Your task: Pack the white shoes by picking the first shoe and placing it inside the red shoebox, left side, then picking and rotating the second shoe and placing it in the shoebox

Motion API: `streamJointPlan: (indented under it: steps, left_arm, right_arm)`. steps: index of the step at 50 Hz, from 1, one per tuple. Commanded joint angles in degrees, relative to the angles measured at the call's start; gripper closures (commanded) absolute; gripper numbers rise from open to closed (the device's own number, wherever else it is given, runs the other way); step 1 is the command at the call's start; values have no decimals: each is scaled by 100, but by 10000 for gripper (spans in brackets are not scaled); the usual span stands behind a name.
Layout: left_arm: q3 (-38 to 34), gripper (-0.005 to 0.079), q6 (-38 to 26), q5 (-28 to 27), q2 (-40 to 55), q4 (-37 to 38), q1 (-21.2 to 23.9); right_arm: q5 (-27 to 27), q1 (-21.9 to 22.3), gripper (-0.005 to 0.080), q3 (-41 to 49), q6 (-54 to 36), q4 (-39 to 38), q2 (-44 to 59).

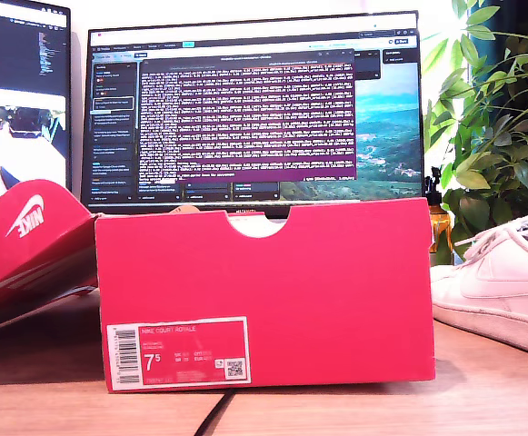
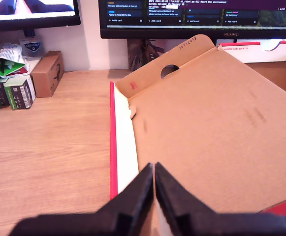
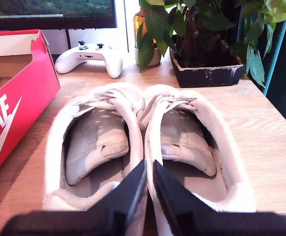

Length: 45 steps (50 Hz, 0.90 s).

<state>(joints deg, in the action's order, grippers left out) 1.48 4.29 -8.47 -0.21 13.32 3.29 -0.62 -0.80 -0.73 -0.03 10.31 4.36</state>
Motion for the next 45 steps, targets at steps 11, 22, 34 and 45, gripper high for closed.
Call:
streamJointPlan:
  steps: [11,22,34,45]
  left_arm:
    - [-216,754,20,-9,-46,2,20]
    - [-214,754,22,-146,-46,-411,20]
    - [-13,754,85,-776,-46,-1705,22]
    - [39,754,1368,-1294,-46,-3248,26]
  right_arm:
    - [-35,9,754,24,-129,-59,31]
    - [256,7,754,26,116,-409,28]
    - [739,7,754,24,1078,-2149,28]
    - [1226,-4,752,4,2006,-3405,31]
